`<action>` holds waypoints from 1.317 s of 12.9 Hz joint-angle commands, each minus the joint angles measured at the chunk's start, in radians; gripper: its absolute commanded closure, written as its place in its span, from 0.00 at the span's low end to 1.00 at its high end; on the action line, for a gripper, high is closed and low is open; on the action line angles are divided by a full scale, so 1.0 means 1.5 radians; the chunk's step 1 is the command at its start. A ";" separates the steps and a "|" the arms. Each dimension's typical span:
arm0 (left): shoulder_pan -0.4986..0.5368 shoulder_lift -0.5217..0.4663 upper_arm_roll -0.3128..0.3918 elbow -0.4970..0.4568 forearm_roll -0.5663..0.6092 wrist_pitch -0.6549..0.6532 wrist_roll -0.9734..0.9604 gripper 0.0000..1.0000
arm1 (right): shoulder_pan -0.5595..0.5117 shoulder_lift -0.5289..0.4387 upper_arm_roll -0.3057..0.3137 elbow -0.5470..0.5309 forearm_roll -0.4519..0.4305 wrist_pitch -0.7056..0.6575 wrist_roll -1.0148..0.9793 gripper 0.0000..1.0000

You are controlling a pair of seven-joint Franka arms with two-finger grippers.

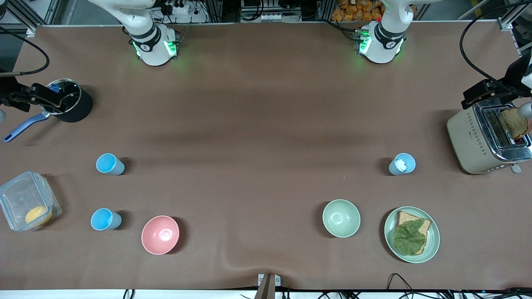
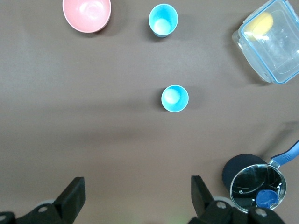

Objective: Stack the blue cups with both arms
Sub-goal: 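Grasp a blue cup with the right gripper while the left gripper grasps the tissue cup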

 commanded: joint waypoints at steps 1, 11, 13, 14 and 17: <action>-0.005 0.013 0.002 0.026 -0.007 -0.020 0.010 0.00 | -0.018 -0.012 0.013 -0.001 -0.005 -0.022 -0.019 0.00; 0.010 0.070 0.003 -0.135 -0.016 0.126 -0.008 0.00 | -0.020 -0.005 0.011 -0.010 -0.005 -0.029 -0.017 0.00; 0.031 0.069 0.002 -0.212 -0.016 0.224 -0.007 0.00 | -0.025 0.018 0.011 -0.014 -0.006 -0.026 -0.017 0.00; 0.031 0.073 0.002 -0.236 -0.016 0.261 -0.007 0.00 | -0.039 0.038 0.011 -0.015 -0.006 -0.023 -0.017 0.00; 0.031 0.096 0.002 -0.302 -0.015 0.370 -0.007 0.00 | -0.083 0.113 0.011 -0.025 -0.006 0.016 -0.018 0.00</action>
